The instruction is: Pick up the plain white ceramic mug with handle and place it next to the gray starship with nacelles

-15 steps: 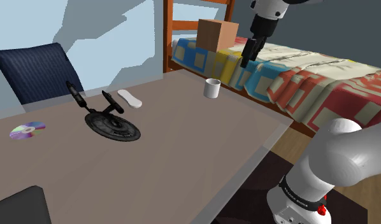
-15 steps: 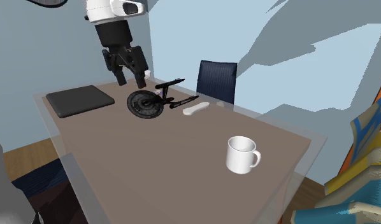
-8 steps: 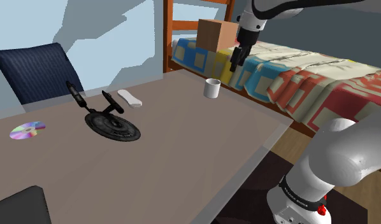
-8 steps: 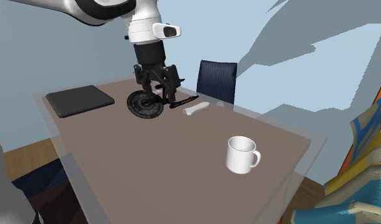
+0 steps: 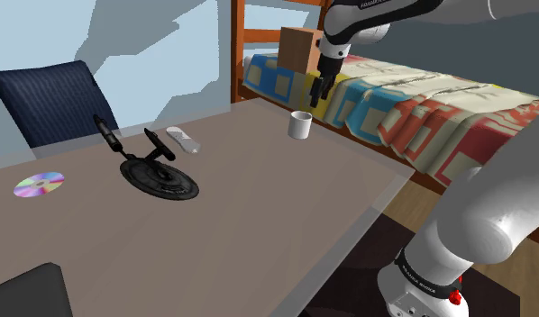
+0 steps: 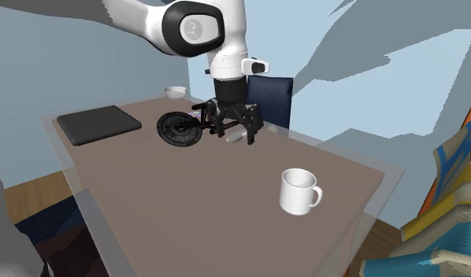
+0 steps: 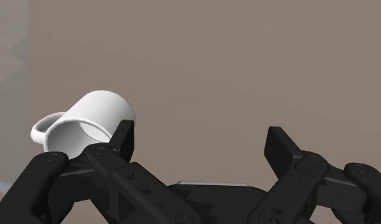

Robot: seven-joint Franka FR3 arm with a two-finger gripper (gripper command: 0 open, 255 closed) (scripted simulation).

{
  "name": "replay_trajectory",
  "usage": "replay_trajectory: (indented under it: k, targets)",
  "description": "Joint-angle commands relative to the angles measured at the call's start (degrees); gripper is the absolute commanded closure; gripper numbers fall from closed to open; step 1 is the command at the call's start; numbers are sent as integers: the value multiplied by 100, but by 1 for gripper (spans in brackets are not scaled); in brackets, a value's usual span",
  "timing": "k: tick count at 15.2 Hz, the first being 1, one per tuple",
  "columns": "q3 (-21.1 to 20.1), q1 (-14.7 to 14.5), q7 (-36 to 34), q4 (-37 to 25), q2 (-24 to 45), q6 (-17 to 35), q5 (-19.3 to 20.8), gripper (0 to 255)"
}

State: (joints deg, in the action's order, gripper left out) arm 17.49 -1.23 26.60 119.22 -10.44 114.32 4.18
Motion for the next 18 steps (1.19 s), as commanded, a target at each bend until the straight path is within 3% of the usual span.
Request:
replay_trajectory:
  k: [1,6,13,18]
  targets:
    - [126,18,268,-218,452,168,-164,0]
    - [282,139,879,-1073,1661,309,-684,0]
    - [207,562,1559,-2664,3415,153,-1364,0]
    - [171,586,1596,-2541,3552,404,-1417,0]
